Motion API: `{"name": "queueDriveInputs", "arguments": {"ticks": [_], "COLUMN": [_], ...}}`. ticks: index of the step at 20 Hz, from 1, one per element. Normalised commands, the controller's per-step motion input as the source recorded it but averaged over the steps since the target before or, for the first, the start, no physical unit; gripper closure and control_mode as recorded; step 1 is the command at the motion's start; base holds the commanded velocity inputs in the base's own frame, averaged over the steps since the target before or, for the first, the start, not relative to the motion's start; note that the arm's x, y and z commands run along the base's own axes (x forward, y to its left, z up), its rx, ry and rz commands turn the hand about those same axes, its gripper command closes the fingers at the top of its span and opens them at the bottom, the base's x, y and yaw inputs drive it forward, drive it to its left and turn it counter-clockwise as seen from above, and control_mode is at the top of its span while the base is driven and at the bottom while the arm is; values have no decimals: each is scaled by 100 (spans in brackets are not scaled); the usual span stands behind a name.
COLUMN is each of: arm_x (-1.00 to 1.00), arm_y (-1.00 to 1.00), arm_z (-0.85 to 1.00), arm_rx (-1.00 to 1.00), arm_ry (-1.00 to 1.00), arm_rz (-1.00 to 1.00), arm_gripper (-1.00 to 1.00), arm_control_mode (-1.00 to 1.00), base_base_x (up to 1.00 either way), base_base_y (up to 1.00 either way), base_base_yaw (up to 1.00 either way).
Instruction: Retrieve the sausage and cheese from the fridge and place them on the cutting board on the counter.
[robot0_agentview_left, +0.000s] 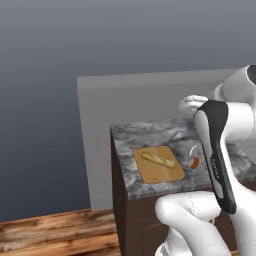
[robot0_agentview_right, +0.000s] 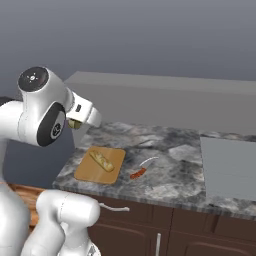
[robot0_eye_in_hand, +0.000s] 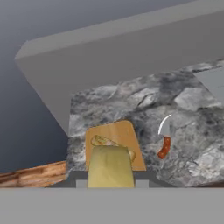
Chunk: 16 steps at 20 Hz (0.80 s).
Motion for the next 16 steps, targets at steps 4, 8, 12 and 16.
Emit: {"name": "queueDriveInputs", "arguments": {"ticks": [4,8,12,16], "arm_x": [85,100,94,72], "arm_y": [0,0,7,0], "arm_z": [-48,-63,-69,-68], "arm_rx": [-2,-1,-4,-5], "arm_ry": [38,39,21,2], "arm_rz": [25,33,25,13], "arm_gripper": [100,100,100,100], "arm_control_mode": [-100,-100,-100,-100], "base_base_x": [0,0,0,0], "base_base_y": [0,0,0,0], "base_base_yaw": [0,0,0,0]}}
